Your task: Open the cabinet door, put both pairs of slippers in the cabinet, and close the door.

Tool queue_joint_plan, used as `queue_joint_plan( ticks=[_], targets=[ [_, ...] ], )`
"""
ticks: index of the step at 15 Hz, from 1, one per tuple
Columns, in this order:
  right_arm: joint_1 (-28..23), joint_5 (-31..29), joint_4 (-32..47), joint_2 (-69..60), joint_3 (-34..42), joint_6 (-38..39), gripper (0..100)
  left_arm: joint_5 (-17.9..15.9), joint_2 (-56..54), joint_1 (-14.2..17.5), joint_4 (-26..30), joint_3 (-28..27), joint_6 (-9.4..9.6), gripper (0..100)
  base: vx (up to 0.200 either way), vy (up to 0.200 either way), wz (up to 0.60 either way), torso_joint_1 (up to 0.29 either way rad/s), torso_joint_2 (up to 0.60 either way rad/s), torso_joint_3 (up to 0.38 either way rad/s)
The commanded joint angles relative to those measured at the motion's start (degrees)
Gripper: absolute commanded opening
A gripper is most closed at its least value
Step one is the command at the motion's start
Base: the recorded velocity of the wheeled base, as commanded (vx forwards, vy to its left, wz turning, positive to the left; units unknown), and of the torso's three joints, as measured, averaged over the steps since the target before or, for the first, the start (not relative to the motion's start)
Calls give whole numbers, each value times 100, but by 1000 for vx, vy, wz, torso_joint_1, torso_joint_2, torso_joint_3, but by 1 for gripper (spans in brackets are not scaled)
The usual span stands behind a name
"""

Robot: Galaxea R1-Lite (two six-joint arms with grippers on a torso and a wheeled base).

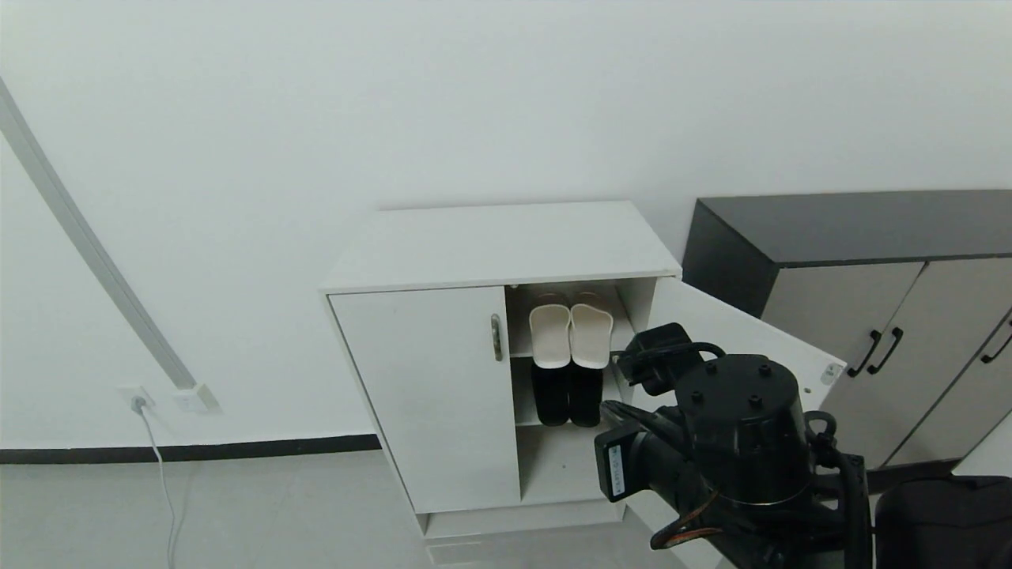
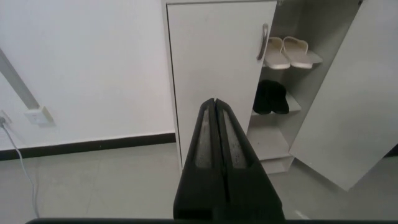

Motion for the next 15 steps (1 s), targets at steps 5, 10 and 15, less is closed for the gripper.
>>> queue_joint_plan(
  ticks=[5, 10, 15],
  targets=[
    [3, 11, -1, -46, 19, -8, 0, 3, 7, 4, 2, -1, 0, 0, 0, 0, 0, 255, -583, -327],
    [-41, 11, -36, -38, 27, -16, 0, -6, 7, 4, 2, -1, 9, 0, 0, 0, 0, 179, -397, -215],
    [-58, 11, -54, -29, 80, -122, 0, -6, 7, 4, 2, -1, 9, 0, 0, 0, 0, 6, -15, -8]
  ],
)
